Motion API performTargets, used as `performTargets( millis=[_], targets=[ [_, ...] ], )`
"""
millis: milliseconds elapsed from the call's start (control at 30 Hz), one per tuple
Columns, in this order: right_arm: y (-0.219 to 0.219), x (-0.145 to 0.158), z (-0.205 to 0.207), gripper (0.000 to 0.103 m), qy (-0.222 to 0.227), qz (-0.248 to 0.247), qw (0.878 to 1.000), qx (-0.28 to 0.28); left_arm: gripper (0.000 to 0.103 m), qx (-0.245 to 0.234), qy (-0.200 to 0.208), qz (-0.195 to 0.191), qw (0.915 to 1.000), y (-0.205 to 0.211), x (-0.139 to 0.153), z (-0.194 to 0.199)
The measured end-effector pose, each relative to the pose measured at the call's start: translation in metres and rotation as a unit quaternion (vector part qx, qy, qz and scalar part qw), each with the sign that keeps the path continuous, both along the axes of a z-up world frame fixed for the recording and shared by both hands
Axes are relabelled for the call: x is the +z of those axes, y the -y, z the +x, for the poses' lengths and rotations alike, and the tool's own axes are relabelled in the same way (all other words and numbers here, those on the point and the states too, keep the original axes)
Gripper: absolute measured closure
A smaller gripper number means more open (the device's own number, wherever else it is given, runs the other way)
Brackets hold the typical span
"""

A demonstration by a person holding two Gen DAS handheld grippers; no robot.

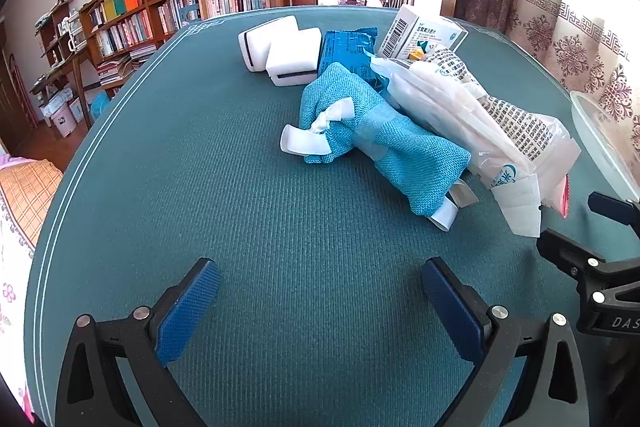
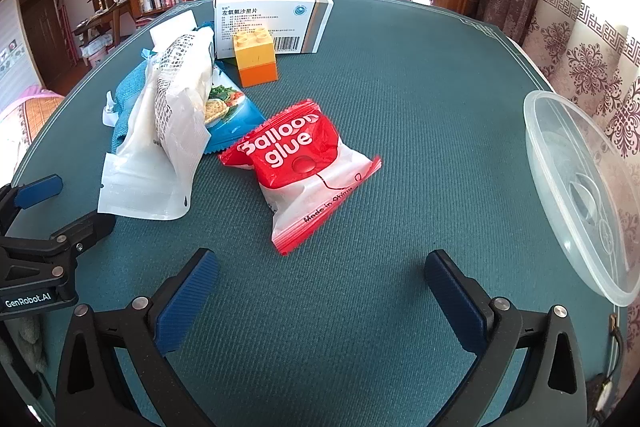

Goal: Organize objects
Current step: 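Grasp the red Balloon glue packet with the right gripper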

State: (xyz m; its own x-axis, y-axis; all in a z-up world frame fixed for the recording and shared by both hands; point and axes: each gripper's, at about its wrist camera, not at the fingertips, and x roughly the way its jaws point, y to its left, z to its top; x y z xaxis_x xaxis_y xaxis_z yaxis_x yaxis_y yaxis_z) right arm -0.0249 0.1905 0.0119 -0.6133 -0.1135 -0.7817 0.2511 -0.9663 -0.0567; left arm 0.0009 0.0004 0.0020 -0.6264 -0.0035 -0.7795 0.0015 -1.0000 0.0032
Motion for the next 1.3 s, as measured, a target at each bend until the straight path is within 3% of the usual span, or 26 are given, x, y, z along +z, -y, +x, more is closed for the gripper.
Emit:
performTargets(
  millis=[267, 433, 500, 567, 633, 733, 967, 1000, 1100, 1133, 1300],
  targets=[
    [-0.001, 0.011, -0.016, 0.001, -0.025, 0.020, 0.999, 0.001, 0.000, -0.005, -0.024, 0.001, 0.9997, 0.005, 0.016, -0.001],
    [0.001, 0.007, -0.030, 0.020, -0.007, 0.008, 1.000, 0.016, 0.000, -0.002, -0.035, 0.004, 0.9994, 0.008, 0.027, -0.005],
    [0.004, 0.002, -0.036, 0.034, 0.009, 0.004, 1.000, 0.020, 0.000, -0.003, -0.036, 0.006, 0.9993, 0.008, 0.029, -0.007],
    [0.003, 0.003, -0.036, 0.041, 0.008, -0.005, 1.000, 0.020, 0.000, -0.005, -0.037, 0.007, 0.9993, 0.006, 0.032, -0.007],
    [0.003, 0.004, -0.036, 0.059, 0.007, -0.007, 1.000, 0.020, 0.000, -0.007, -0.038, 0.009, 0.9992, 0.005, 0.034, -0.008],
    [-0.003, 0.006, -0.037, 0.067, 0.012, -0.018, 1.000, 0.013, 0.000, -0.009, -0.040, 0.013, 0.9991, 0.002, 0.039, -0.009],
    [-0.018, 0.008, -0.035, 0.067, 0.025, -0.041, 0.999, 0.013, 0.000, -0.018, -0.050, 0.018, 0.9984, -0.010, 0.051, -0.014],
    [-0.020, 0.008, -0.035, 0.062, 0.025, -0.042, 0.999, 0.012, 0.000, -0.019, -0.051, 0.018, 0.9984, -0.012, 0.053, -0.014],
    [-0.025, 0.010, -0.034, 0.027, 0.020, -0.035, 0.999, 0.011, 0.000, -0.023, -0.054, 0.020, 0.9981, -0.017, 0.057, -0.017],
    [-0.027, 0.013, -0.032, 0.023, 0.015, -0.034, 0.999, 0.012, 0.000, -0.024, -0.055, 0.021, 0.9980, -0.019, 0.058, -0.018],
    [-0.021, 0.022, -0.032, 0.023, -0.009, 0.001, 1.000, 0.025, 0.000, -0.032, -0.059, 0.022, 0.9975, -0.025, 0.063, -0.022]
  ],
)
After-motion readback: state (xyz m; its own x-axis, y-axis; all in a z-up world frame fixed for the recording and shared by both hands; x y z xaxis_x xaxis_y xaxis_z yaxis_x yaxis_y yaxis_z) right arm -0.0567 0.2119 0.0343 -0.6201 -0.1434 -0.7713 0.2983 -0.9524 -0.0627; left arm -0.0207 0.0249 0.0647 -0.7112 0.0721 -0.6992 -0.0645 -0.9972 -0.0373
